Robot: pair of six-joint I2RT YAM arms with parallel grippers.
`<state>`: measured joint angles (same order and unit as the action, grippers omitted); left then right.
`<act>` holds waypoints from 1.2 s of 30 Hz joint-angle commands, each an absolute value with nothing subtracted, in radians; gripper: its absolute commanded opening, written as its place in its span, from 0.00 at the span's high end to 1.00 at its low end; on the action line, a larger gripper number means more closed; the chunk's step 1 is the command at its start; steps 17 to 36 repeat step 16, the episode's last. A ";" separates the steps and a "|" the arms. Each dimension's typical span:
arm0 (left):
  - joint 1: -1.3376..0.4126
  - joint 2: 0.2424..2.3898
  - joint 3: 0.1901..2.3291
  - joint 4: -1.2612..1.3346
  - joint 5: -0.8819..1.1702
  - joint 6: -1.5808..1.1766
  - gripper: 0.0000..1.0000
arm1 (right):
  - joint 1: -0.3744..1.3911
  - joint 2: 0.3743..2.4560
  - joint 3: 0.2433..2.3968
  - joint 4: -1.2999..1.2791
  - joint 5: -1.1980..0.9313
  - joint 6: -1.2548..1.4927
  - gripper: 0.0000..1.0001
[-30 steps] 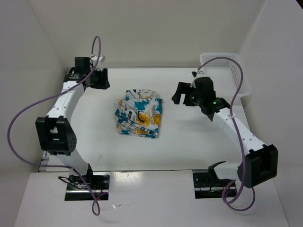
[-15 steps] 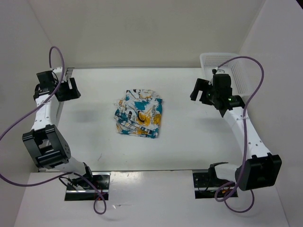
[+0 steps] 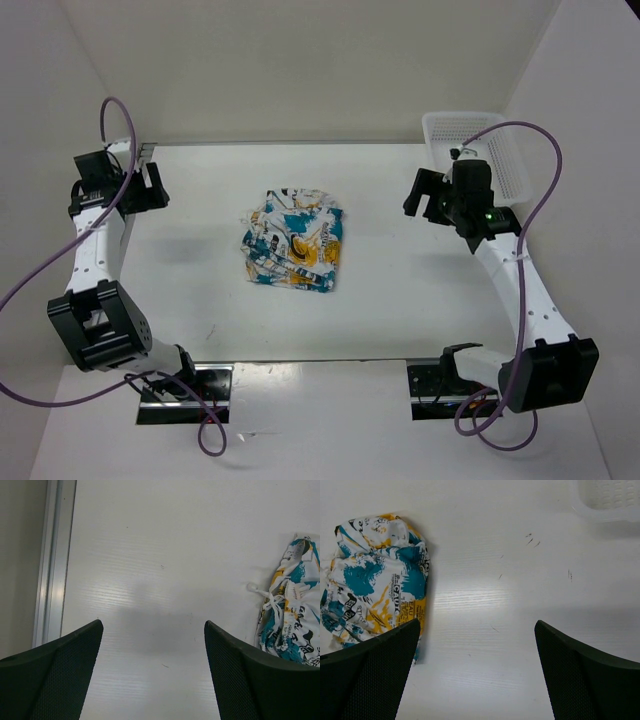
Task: Fold and stack the shorts
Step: Fold the shorts
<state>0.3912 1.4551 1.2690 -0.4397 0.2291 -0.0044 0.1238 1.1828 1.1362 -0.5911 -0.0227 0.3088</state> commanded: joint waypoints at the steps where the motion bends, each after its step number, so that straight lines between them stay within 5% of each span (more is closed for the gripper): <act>1: 0.393 1.413 1.249 -0.405 0.229 0.000 0.11 | 0.126 1.132 1.131 -0.588 -0.023 0.291 0.00; 36: 0.393 1.376 1.210 -0.405 0.270 0.000 0.07 | 0.138 1.071 1.081 -0.588 0.028 0.291 0.00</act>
